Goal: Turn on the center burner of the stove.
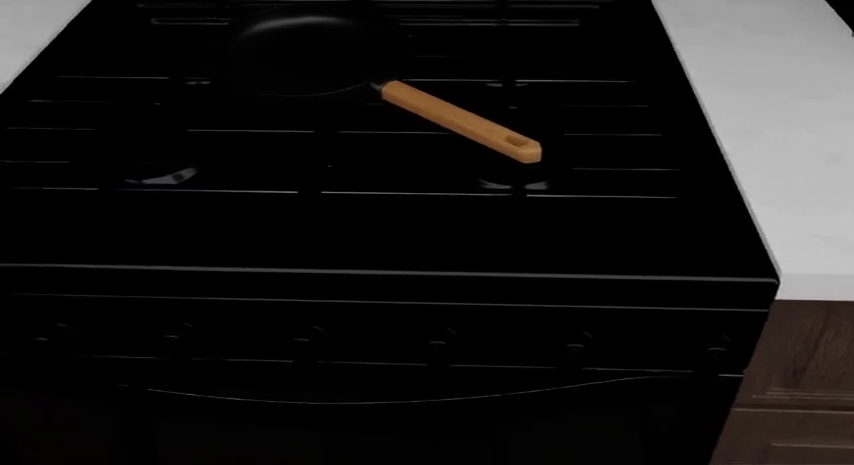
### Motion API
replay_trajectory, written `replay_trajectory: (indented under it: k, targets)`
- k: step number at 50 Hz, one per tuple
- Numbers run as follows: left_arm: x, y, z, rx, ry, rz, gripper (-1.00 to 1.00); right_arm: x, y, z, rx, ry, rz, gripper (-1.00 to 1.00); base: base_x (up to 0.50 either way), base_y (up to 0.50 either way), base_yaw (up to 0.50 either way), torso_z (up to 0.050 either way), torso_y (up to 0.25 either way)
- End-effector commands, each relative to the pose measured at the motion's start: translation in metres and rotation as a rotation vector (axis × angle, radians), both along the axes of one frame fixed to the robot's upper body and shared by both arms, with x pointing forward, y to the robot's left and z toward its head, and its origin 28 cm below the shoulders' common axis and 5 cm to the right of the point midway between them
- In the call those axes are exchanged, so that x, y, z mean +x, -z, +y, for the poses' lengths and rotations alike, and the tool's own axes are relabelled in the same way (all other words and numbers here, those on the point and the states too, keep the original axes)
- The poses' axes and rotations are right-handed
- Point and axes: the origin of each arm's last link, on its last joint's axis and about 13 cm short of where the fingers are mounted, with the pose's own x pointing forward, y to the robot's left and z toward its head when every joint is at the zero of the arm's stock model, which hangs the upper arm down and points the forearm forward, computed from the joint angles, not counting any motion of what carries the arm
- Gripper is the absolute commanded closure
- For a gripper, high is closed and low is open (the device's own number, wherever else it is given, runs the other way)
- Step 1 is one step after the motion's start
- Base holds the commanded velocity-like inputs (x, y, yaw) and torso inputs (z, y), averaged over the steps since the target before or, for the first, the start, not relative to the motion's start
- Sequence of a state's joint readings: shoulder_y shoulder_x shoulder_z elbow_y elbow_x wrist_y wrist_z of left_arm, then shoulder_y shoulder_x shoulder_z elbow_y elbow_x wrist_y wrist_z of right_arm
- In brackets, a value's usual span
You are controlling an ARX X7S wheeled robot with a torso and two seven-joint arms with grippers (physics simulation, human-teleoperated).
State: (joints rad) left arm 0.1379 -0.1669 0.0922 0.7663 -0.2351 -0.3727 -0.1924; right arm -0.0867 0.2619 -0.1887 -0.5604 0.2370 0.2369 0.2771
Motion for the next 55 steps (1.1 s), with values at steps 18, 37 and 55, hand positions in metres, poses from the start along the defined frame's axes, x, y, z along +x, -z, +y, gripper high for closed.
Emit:
replay_trajectory:
  k: [18,37,55]
  targets:
    - [-0.0052,-0.0052,-0.0026,0.007,0.010,-0.014,-1.00,-0.0042,-0.0034,-0.0034,-0.012,0.018,-0.014,-1.00,0.00,0.45,0.00,0.000,0.000]
    - [-0.0031,-0.0047,-0.0019,0.011,0.006,-0.011,-1.00,-0.0042,-0.0015,-0.0027,-0.020,0.008,-0.020,-1.00,0.00,0.21,0.00,0.000,0.000]
    - [-0.0032,-0.0043,-0.0026,0.010,0.020,-0.001,-1.00,-0.0048,-0.0020,-0.0038,-0.019,0.021,-0.019,-1.00,0.00,0.00,0.00,0.000,0.000]
